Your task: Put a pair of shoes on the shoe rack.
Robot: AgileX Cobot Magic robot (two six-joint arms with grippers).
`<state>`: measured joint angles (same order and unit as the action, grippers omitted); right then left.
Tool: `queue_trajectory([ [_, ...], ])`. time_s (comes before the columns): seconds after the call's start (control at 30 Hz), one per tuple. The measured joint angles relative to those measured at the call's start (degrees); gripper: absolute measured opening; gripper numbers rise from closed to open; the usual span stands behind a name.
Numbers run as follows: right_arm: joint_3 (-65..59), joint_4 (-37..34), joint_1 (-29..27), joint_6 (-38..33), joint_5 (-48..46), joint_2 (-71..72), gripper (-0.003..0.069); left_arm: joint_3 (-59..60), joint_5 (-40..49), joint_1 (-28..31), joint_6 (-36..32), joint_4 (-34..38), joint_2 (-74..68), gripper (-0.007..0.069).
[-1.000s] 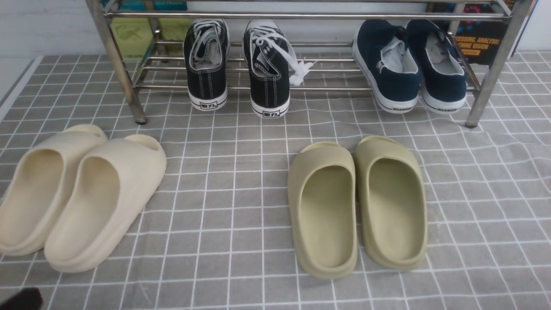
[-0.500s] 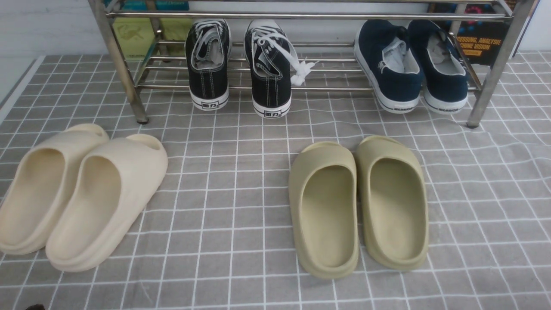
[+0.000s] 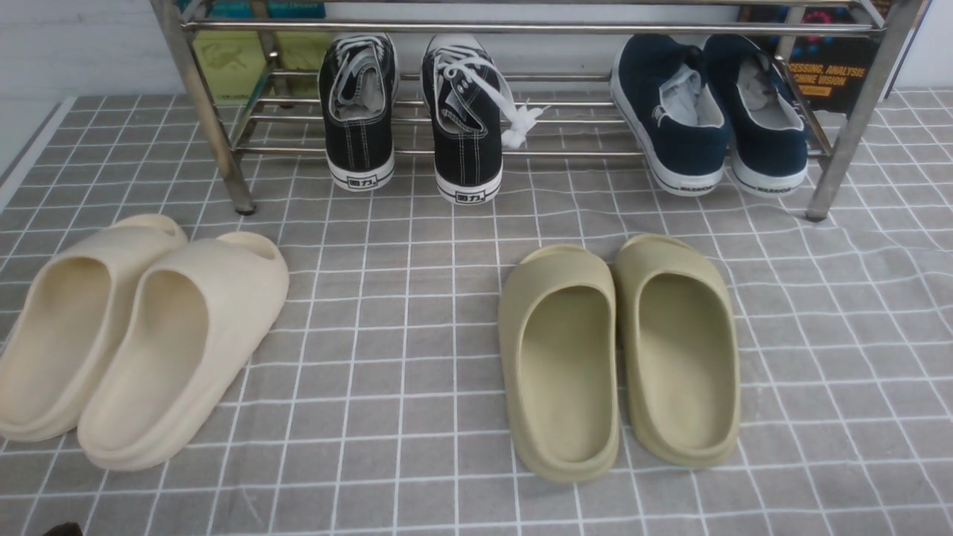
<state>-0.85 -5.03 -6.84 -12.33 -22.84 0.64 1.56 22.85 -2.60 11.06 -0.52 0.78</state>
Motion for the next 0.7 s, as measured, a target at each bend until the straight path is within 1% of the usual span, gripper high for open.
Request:
queue_trajectory([
  [0.7, 0.0, 0.0, 0.0, 0.0, 0.0, 0.0, 0.0239, 0.0, -0.5, 0.0, -0.1, 0.1, 0.0, -0.0013],
])
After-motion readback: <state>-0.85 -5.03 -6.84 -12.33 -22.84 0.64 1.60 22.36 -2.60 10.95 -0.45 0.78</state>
